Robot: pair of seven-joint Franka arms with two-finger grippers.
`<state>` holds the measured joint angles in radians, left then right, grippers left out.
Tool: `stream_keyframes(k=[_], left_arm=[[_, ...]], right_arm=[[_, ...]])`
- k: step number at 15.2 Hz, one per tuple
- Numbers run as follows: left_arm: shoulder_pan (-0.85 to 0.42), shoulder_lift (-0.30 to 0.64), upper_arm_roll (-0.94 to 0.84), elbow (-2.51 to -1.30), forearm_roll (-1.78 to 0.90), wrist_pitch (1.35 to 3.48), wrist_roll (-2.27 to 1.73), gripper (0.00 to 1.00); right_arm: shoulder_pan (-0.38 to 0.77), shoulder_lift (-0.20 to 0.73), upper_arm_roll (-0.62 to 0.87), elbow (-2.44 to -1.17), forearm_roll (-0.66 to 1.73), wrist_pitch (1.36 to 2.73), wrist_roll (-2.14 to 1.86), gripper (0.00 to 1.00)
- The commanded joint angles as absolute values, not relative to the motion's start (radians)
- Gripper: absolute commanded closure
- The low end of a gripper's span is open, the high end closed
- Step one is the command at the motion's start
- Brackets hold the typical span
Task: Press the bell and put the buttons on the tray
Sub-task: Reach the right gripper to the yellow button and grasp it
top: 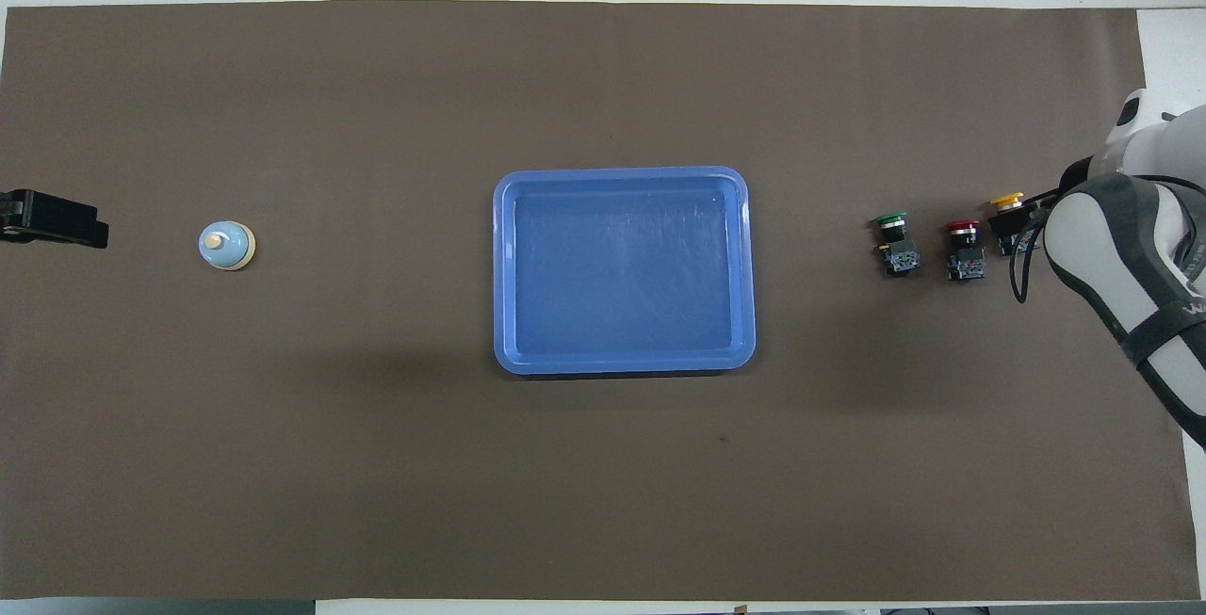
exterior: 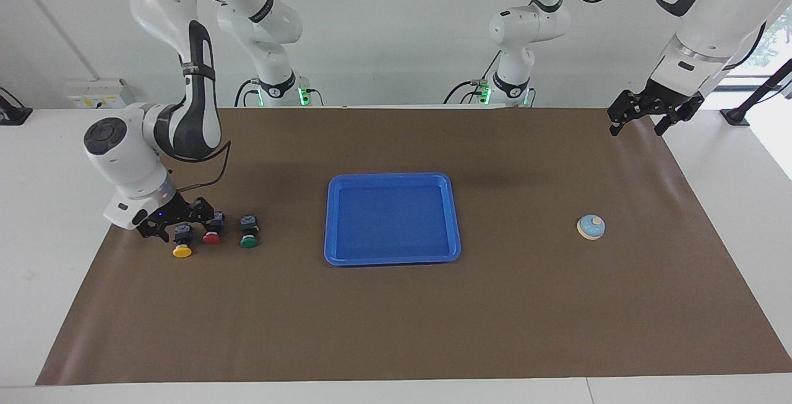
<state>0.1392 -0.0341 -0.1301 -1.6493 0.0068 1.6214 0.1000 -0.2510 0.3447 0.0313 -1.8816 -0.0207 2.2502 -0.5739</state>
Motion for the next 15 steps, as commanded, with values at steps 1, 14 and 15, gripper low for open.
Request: stream_keyframes(k=[1,14,15], left_arm=[[0.138,-0.058,-0.124,-1.675,0.0,1.628,0.107,0.0],[0.138,-0.058,-0.124,-1.675,0.0,1.626,0.107,0.0],[0.138,-0.058,-0.124,-1.675,0.0,1.626,0.107,0.0]], right_arm=[[-0.273,0.376,0.043,-1.867,0.002,2.266,-0.609,0.0],[-0.275,0.387,0.041,-1.878,0.04,2.292,-0.598,1.0],[-0.265,0.384,0.044,-1.87,0.04,2.283,-0.594,1.0]])
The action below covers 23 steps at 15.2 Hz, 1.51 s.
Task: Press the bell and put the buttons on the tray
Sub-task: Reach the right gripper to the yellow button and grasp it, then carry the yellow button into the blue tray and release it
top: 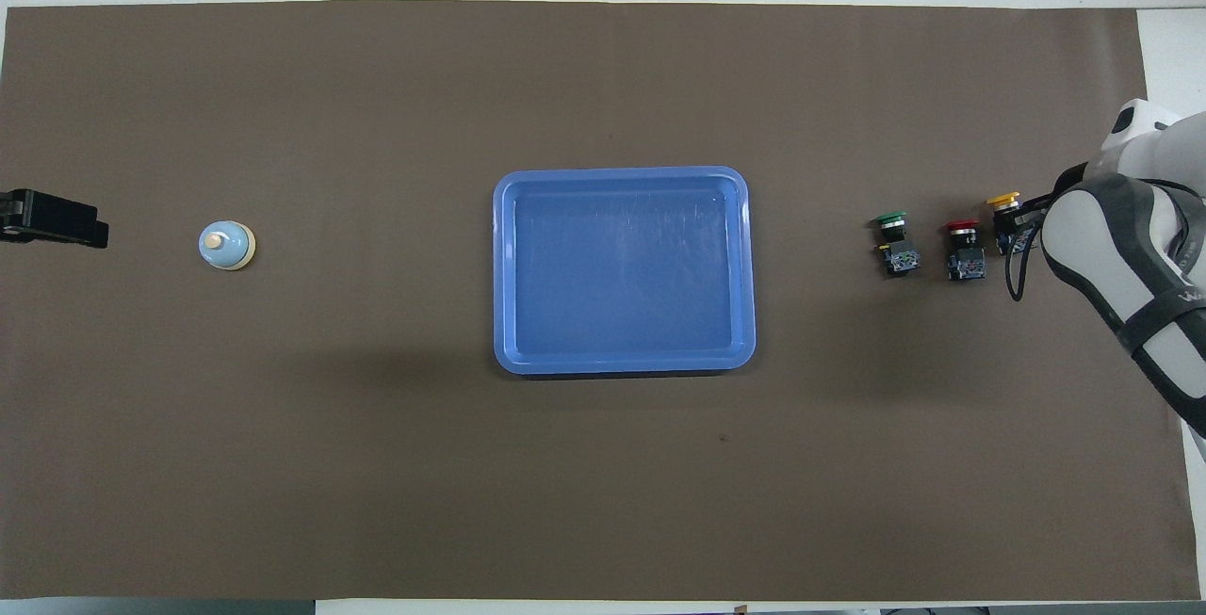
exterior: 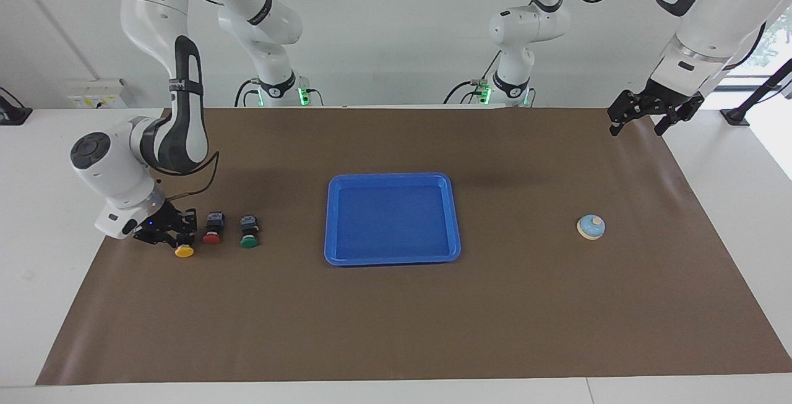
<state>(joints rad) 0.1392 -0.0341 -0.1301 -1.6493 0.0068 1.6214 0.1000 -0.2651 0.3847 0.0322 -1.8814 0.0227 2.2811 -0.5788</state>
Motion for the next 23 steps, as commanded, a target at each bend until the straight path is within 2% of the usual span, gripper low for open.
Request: stream_keyframes(k=[1,2,5,7,13,16,17,18,23], left_arm=[[0.138,-0.058,-0.124,-1.675,0.0,1.628,0.107,0.0],[0.138,-0.058,-0.124,-1.675,0.0,1.628,0.107,0.0],[0.138,-0.058,-0.124,-1.675,0.0,1.628,0.107,0.0],[0.138,-0.058,-0.124,-1.675,0.0,1.626,0.107,0.0],[0.138,-0.058,-0.124,-1.675,0.0,1.626,0.107,0.0],[0.138,-0.058,-0.124,-1.675,0.0,1.626,0.107,0.0],[0.138,-0.058,-0.124,-1.675,0.0,1.626,0.107,0.0],[0.138,-0.058,-0.124,-1.675,0.0,1.626,0.107,0.0],[0.138,-0.058,-0.124,-1.675,0.0,1.628,0.107,0.0]], right_arm=[[-0.253,0.368,0.051,-1.864,0.04,2.272,-0.577,1.0],[-0.233,0.344,0.052,-1.856,0.04,2.238,-0.543,1.0],[-0.112,0.281,0.052,-1.758,0.037,2.026,-0.328,1.0],[-0.011,0.267,0.052,-1.729,0.035,1.967,-0.151,1.0],[0.312,0.271,0.054,-1.756,0.035,2.061,0.41,1.0],[0.371,0.328,0.054,-1.805,0.035,2.196,0.526,1.0],[0.371,0.336,0.054,-1.822,0.038,2.218,0.529,0.7],[0.371,0.336,0.054,-1.831,0.038,2.22,0.531,0.01],[0.345,0.318,0.051,-1.746,0.037,2.071,0.464,0.0]])
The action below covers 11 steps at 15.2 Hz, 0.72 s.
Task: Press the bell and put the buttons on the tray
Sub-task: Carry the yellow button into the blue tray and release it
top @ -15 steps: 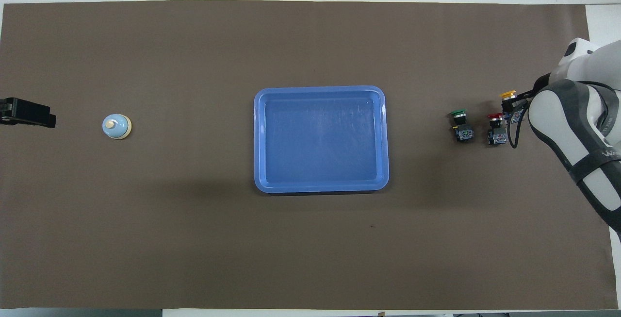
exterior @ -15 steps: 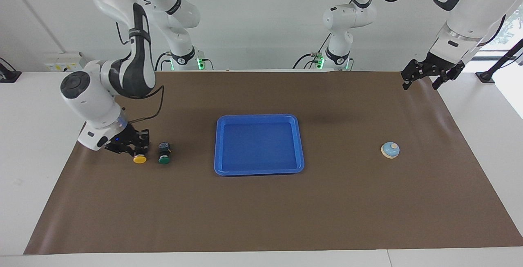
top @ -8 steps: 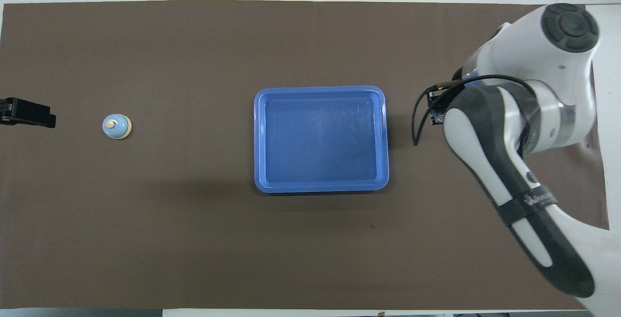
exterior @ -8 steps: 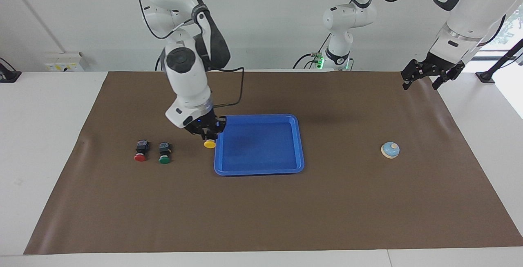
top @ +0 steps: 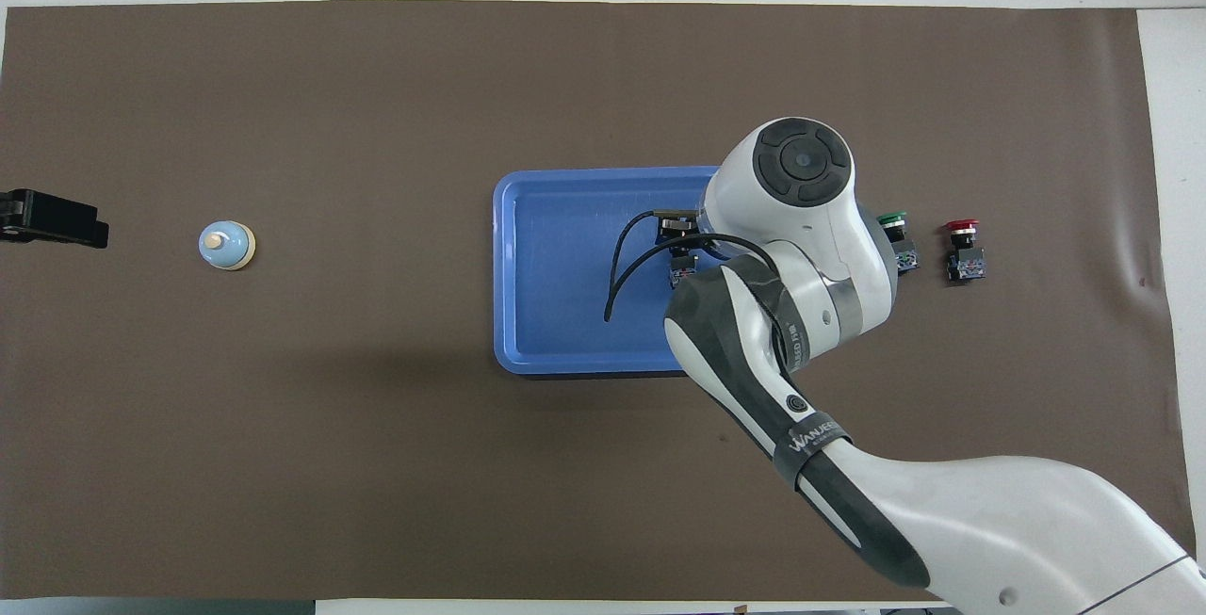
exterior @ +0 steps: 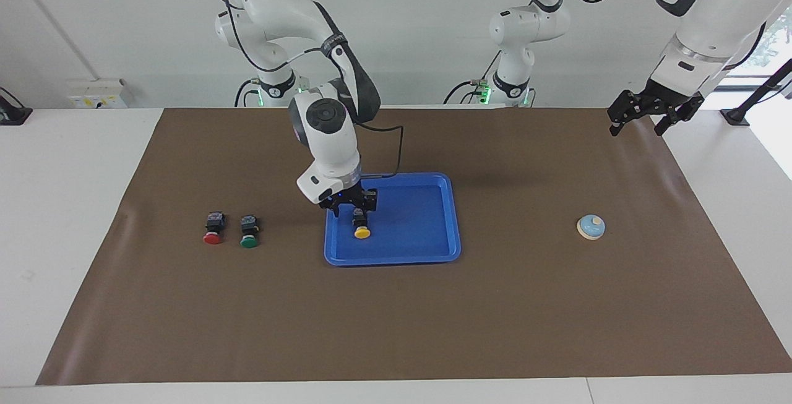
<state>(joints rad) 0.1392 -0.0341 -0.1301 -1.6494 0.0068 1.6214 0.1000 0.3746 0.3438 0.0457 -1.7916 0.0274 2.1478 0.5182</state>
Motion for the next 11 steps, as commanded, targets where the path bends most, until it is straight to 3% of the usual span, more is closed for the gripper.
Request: stream_keyframes(k=[1,11], left_arm=[[0.138,-0.058,-0.124,-1.675,0.0,1.628,0.107,0.0],[0.138,-0.058,-0.124,-1.675,0.0,1.626,0.107,0.0]], right_arm=[[0.331,0.318,0.046,-1.727,0.037,2.051,0.422,0.0],[0.003,0.304,0.041,-1.785,0.037,2.066,-0.07,0.0]])
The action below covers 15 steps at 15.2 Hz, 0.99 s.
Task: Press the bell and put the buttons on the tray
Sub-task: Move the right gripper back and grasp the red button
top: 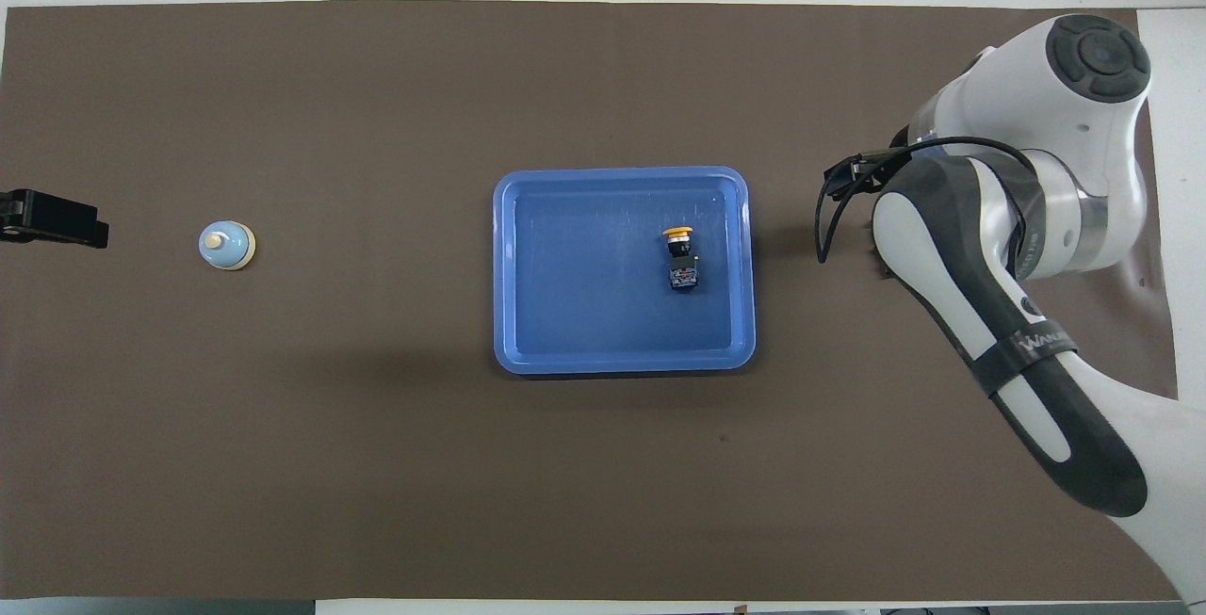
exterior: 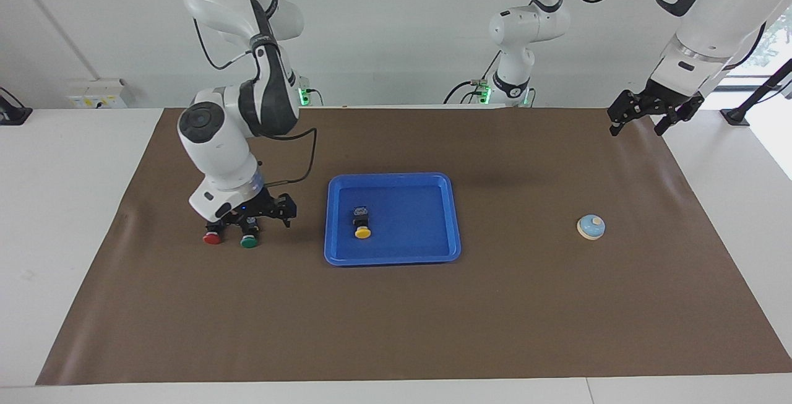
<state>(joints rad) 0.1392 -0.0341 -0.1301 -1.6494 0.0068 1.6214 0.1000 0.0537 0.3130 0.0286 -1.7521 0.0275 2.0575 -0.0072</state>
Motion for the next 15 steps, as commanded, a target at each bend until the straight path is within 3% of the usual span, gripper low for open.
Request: stream_keyframes(k=[1,6,12,15], left_arm=[[0.138,-0.058,-0.124,-1.675,0.0,1.628,0.107,0.0],[0.138,-0.058,-0.124,-1.675,0.0,1.626,0.107,0.0],[0.138,-0.058,-0.124,-1.675,0.0,1.626,0.107,0.0],[0.138,-0.058,-0.124,-1.675,0.0,1.626,0.107,0.0]], right_arm=[[-0.021,0.302,0.041,-1.801,0.037,2.072,-0.095,0.0],[-0.132,0.291,0.041,-1.94,0.037,2.238,-0.23,0.0],[-0.186,0.301,0.041,-1.986,0.037,2.256,-0.299,0.0],[-0.186,0.298,0.041,-2.023,0.038,2.292,-0.301,0.11]])
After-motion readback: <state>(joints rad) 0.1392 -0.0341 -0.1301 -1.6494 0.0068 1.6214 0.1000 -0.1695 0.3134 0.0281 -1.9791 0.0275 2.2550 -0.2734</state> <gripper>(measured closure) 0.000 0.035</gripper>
